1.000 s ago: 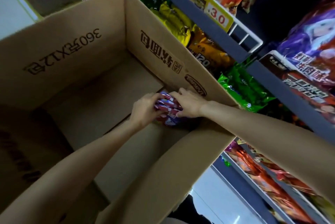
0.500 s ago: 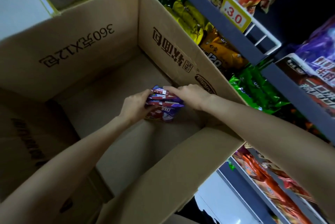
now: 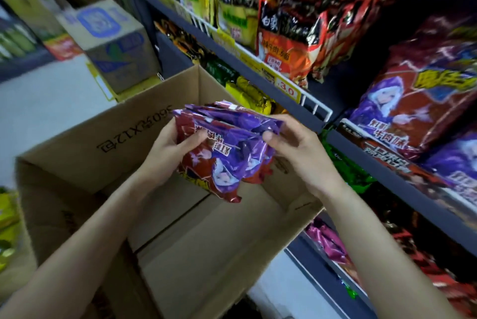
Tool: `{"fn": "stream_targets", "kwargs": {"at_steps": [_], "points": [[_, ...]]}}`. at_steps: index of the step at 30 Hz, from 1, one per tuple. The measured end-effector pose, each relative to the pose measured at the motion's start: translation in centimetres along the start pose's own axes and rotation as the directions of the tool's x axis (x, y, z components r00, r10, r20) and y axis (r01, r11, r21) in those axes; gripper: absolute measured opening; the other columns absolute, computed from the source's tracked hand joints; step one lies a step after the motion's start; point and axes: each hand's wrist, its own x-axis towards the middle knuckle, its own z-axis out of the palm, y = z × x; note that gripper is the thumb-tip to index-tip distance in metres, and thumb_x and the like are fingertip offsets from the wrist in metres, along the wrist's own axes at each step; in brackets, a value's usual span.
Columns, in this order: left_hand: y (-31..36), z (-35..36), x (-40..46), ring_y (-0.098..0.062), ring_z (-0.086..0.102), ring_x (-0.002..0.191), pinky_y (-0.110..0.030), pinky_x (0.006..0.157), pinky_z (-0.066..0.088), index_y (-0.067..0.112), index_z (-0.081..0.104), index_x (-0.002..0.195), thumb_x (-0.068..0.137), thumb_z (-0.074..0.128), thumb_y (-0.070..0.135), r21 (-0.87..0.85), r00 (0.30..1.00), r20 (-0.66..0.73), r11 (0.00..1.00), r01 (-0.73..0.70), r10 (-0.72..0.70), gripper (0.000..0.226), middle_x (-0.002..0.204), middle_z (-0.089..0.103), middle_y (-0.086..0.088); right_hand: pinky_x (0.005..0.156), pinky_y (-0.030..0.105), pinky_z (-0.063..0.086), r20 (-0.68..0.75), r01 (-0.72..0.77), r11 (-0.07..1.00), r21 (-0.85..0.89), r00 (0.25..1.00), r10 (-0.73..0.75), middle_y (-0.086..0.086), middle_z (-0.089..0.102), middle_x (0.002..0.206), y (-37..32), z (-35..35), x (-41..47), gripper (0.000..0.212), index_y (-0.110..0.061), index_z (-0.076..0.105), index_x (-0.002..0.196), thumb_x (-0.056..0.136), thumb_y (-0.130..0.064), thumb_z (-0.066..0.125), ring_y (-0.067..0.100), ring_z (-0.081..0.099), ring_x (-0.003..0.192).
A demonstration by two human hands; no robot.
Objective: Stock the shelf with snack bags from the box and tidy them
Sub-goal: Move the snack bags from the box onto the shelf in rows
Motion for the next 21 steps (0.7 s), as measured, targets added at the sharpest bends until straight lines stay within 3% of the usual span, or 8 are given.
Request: {"fn": "stream_targets", "kwargs": {"at_steps": [2,5,8,10,14,18,21], "points": [[1.4,1.7,-0.2,-0.009,0.069,0.081,-0.020,0.067,0.053,0.025,0.055,0.103,0.069,0.065,0.039,-0.028,1.000,0.004,1.000,0.010,-0.010,0.039,0.090,0.072,0.010,0.084,0.045,0.048,-0.062,0.051,0.997,0.061,0.997,-0.047,0.018,0.063,0.100,-1.2,-0.9,-1.4,0.028,-0.014,0.062,0.102,0.085,-0.036,0.067,0.027,0.060,0.087],[3.1,4.6,-0.3,-0.011,0.069,0.082,-0.025,0.073,0.055,0.024,0.056,0.102,0.074,0.058,0.029,-0.112,1.000,0.004,0.993,0.030,-0.030,0.029,0.088,0.073,0.008,0.087,0.044,0.047,-0.120,0.090,0.993,0.073,0.990,-0.081,0.012,0.064,0.104,-2.2,-2.9,-3.3,0.032,-0.014,0.062,0.102,0.084,-0.040,0.066,0.017,0.060,0.095],[4.6,7.6,-0.7,-0.011,0.069,0.081,-0.024,0.069,0.056,0.021,0.056,0.105,0.075,0.057,0.027,-0.233,0.997,0.026,0.970,0.072,-0.068,0.031,0.087,0.073,0.006,0.088,0.024,0.048,-0.121,0.102,0.989,0.105,0.989,-0.089,-0.004,0.065,0.114,-2.5,-5.5,-5.2,0.037,-0.018,0.058,0.117,0.082,-0.027,0.069,0.010,0.061,0.106],[5.1,9.6,-1.1,-0.014,0.069,0.086,-0.026,0.072,0.056,0.020,0.057,0.108,0.076,0.057,0.028,-0.283,0.995,0.047,0.955,0.093,-0.083,0.033,0.092,0.073,0.004,0.093,0.025,0.046,-0.135,0.115,0.990,0.087,0.985,-0.103,-0.003,0.066,0.117,-2.5,-7.2,-6.8,0.049,-0.019,0.056,0.120,0.074,-0.019,0.073,0.012,0.062,0.109],[5.4,13.4,-2.1,-0.016,0.069,0.089,-0.028,0.074,0.056,0.019,0.058,0.110,0.075,0.059,0.029,-0.285,0.995,0.061,0.954,0.098,-0.084,0.036,0.097,0.073,0.001,0.091,0.026,0.049,-0.256,0.148,0.989,-0.023,0.955,-0.149,-0.007,0.070,0.106,-2.5,-10.0,-10.0,0.028,-0.015,0.063,0.112,0.085,-0.010,0.068,0.008,0.065,0.102],[5.2,15.6,-2.8,-0.014,0.070,0.083,-0.024,0.067,0.057,0.022,0.059,0.106,0.082,0.058,0.026,-0.260,0.999,-0.012,0.965,0.048,-0.053,0.024,0.092,0.073,0.003,0.098,0.041,0.046,-0.497,0.043,0.989,-0.141,0.861,-0.108,-0.001,0.067,0.114,-1.7,-13.6,-12.5,0.032,-0.012,0.055,0.123,0.093,-0.023,0.058,0.014,0.061,0.108],[5.1,15.6,-2.6,-0.011,0.070,0.078,-0.021,0.061,0.055,0.025,0.058,0.104,0.089,0.056,0.023,-0.214,0.997,-0.077,0.977,0.016,-0.033,0.016,0.087,0.073,0.007,0.110,0.043,0.035,-0.640,0.074,0.972,-0.225,0.741,-0.205,0.004,0.040,0.147,-1.8,-16.2,-14.3,0.054,-0.025,0.025,0.144,0.097,-0.020,0.050,0.017,0.043,0.131]]}}
